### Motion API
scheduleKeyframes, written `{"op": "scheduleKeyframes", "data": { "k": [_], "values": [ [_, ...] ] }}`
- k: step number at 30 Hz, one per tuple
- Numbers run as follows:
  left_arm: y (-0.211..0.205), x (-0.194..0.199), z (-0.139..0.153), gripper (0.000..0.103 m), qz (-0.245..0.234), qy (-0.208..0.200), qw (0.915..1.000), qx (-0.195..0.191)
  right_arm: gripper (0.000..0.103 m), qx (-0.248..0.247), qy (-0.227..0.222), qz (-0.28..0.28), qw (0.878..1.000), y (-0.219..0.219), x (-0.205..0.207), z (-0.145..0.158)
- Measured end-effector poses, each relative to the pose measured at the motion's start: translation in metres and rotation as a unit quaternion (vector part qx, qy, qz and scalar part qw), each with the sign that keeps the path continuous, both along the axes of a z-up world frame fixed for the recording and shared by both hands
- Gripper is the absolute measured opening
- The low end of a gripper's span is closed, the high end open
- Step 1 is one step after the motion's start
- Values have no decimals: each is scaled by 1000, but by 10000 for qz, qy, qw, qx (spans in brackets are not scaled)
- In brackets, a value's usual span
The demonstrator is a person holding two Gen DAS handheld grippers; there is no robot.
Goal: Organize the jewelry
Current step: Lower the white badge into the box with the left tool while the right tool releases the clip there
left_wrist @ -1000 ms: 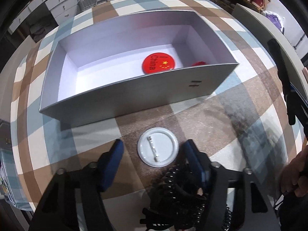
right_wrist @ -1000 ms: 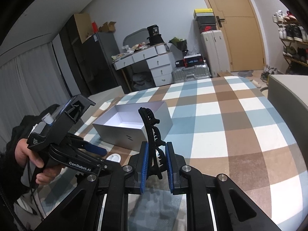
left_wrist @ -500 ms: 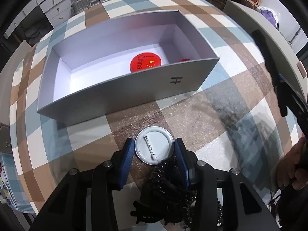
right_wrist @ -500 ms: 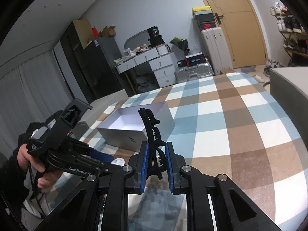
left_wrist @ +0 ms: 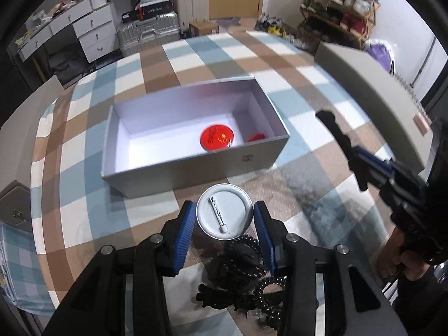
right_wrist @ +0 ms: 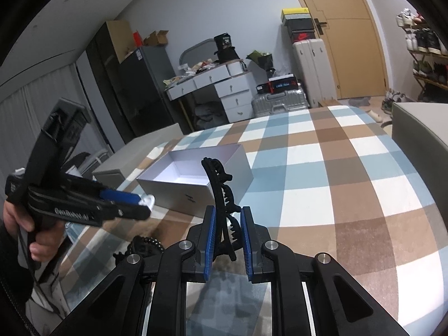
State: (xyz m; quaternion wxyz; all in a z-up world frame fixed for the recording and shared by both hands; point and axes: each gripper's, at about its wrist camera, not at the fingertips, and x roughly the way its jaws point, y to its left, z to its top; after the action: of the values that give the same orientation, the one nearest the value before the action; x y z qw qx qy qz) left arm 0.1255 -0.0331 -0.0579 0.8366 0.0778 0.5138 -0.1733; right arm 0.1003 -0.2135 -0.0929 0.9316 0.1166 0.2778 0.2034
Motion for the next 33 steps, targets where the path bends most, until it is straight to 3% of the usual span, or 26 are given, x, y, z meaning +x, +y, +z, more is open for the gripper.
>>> {"op": "scheduleKeyframes", "data": {
  "k": [12,21,27,33],
  "values": [
    [21,11,24,37,98,-424,9973,-596,17,-14,-186,346,9992,23,18,35],
    [47,42,28,37,492,-532,9920,-1036,17,-580,-224,1048,9925,67,57,60],
    [52,68,19,37,562,-463,9886,-1319,17,-840,-141,1273,9882,91,88,57],
    [53,82,9,37,553,-354,9859,-1537,17,-915,306,1350,9861,100,116,37]
  ]
}}
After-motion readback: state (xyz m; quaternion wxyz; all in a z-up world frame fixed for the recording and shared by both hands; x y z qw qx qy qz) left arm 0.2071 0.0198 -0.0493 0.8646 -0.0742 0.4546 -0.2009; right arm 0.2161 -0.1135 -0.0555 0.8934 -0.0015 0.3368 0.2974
